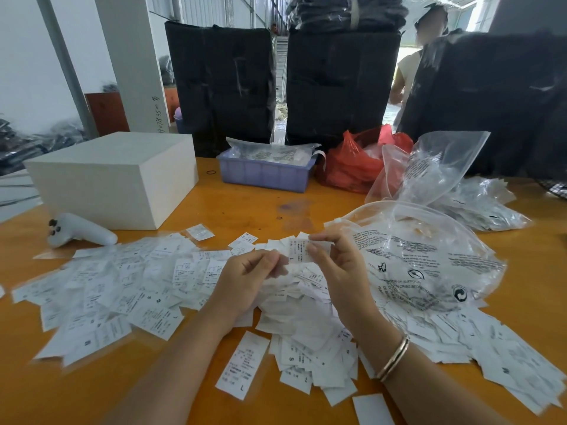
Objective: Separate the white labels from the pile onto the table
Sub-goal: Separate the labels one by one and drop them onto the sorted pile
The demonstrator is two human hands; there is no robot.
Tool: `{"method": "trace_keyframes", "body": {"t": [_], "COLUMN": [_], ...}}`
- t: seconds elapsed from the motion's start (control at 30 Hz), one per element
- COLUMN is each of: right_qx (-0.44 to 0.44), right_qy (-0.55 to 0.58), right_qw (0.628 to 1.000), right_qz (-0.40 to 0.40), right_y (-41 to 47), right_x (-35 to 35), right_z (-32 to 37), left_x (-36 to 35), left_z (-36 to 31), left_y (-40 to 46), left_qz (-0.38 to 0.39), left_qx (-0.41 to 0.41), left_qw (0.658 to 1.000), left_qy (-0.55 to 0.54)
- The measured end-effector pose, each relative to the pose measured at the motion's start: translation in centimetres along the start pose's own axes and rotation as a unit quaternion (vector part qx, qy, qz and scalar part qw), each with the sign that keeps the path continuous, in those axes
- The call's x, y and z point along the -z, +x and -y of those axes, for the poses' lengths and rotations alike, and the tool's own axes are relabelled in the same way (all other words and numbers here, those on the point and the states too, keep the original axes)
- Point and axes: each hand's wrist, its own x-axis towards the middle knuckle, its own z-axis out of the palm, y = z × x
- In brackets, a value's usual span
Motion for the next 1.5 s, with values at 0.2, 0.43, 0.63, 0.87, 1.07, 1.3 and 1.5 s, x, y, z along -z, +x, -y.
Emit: {"method": "trace_keyframes", "body": {"t": [0.2, 0.43, 0.63, 0.87, 1.07, 1.3, 1.5], "right_qx": [0.014, -0.011, -0.008, -0.001, -0.031, -0.047, 0.004], "right_qy": [-0.108, -0.138, -0.18, -0.14, -0.16, -0.123, -0.25], "right_qw": [0.993, 0.989, 0.981, 0.985, 0.976, 0.989, 0.963], "right_qz": [0.034, 0.054, 0.067, 0.1, 0.147, 0.069, 0.106], "right_y": [-0.1, -0.2, -0.3, -0.3, -0.4, 0.0, -0.6], "right_x": [0.2, 0.6, 0.5, 0.5, 0.4, 0.5, 0.1], "right_z": [-0.4, -0.5, -0.6, -0.5, -1.1, -1.0, -1.4], "left_x": [0.1, 0.2, 0.2, 0.3, 0.2, 0.1, 0.0], "left_z": [0.6, 0.7, 0.7, 0.8, 0.9, 1.0, 1.1], "left_y": [0.4, 0.5, 0.6, 0.7, 0.6, 0.8, 0.7], "left_qz": [-0.008, -0.027, -0.024, -0.008, 0.004, -0.013, 0.004], "left_qx": [-0.003, 0.004, 0.006, 0.012, 0.011, 0.003, -0.002], "left_qw": [1.0, 1.0, 0.999, 0.998, 0.998, 0.999, 0.998], "left_qy": [0.029, 0.015, 0.035, 0.061, 0.065, 0.053, 0.058]}}
